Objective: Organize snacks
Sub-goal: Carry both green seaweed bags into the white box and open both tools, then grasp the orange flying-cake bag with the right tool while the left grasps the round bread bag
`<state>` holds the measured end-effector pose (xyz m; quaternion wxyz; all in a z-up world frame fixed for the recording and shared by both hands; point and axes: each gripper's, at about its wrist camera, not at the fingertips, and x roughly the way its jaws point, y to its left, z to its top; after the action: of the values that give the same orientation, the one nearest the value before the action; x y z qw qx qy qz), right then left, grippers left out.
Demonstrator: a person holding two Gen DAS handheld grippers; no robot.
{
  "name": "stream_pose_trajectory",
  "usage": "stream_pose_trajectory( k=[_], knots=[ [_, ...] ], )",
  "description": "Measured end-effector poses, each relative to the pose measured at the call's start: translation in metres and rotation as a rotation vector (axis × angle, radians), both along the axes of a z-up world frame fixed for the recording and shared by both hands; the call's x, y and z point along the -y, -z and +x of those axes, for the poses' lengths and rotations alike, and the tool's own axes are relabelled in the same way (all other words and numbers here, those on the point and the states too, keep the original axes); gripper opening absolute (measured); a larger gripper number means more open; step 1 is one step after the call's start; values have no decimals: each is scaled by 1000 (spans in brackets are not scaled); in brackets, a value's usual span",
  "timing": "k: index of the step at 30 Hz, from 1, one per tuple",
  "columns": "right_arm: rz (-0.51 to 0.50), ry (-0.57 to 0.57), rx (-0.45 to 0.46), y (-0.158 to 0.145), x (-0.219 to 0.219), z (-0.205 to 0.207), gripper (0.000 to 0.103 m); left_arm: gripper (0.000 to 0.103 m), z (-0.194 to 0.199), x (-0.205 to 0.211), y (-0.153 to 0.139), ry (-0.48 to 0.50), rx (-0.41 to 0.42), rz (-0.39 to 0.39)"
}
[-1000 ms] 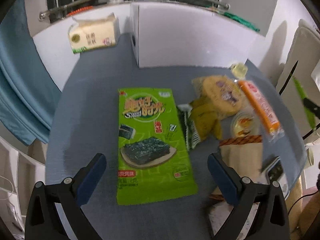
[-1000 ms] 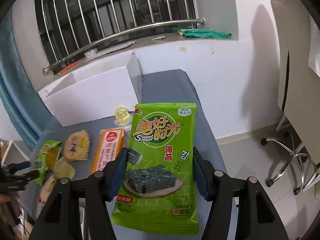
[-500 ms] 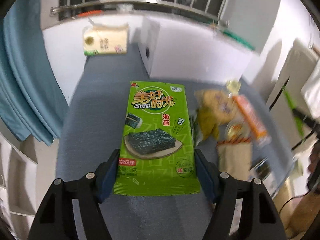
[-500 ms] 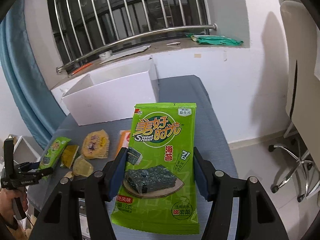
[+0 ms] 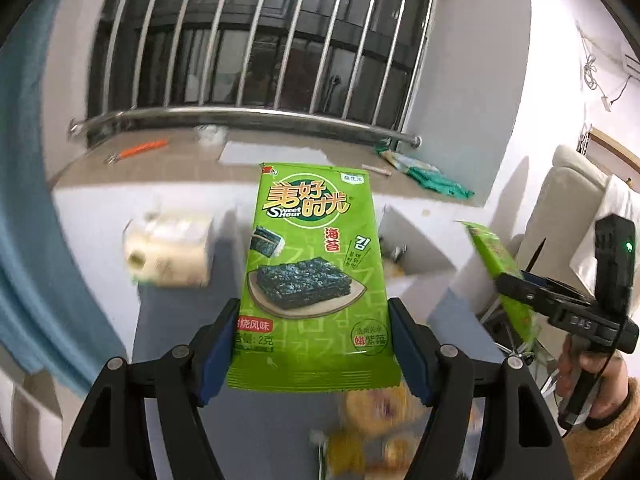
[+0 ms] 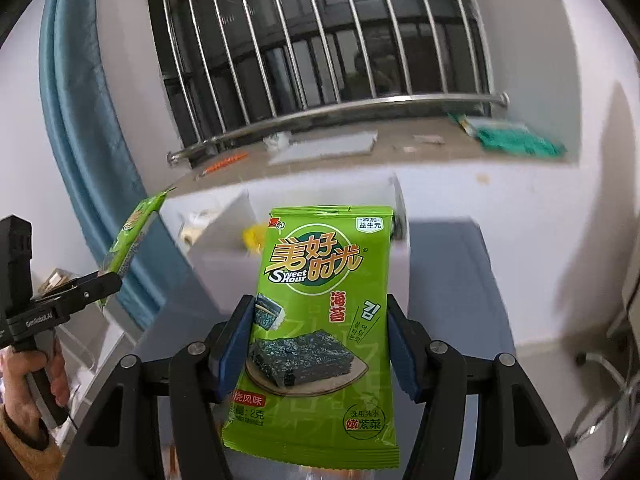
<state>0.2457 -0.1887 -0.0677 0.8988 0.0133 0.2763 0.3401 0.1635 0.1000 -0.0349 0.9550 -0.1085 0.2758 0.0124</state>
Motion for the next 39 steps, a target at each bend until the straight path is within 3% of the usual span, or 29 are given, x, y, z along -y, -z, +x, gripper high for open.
stream_pose_trajectory(
  k=[2,5,10,11,12,13,14,15,16,21,30,39],
  knots=[
    [-10,-4,-7,-12,-19,28,66,75,33,0,-10,-4,-11,51],
    [-29,-5,-25,-23,-45,71,66,75,75,-5,-16,2,-44,62],
    [-56,12,-56,-29,-72,130,67,76,121,-15,-13,-36,-95,84],
    [-52,14,-67,-30,-75,138,68,81,125,-14,-10,-38,-108,95],
    [-54,20,-82,-30,-78,148,73,86,134,-15,-7,-33,-137,109],
    [-54,16,-92,-30,-80,152,76,100,142,-16,-2,-39,-172,121],
    [-51,7,-101,-30,-82,158,83,103,146,-17,3,-55,-190,134],
    [-56,-3,-114,-30,-86,164,101,103,146,-17,5,-57,-193,137],
    [-66,10,-119,-31,-87,167,103,103,145,-18,8,-57,-200,131],
    [-40,6,-43,-38,-81,151,103,103,134,-17,13,-74,-197,139],
    [-74,-14,47,-54,-71,116,103,103,98,4,-18,-51,-126,182],
    [-46,-61,126,-61,-29,41,103,103,12,42,-33,14,-27,203]
  ],
)
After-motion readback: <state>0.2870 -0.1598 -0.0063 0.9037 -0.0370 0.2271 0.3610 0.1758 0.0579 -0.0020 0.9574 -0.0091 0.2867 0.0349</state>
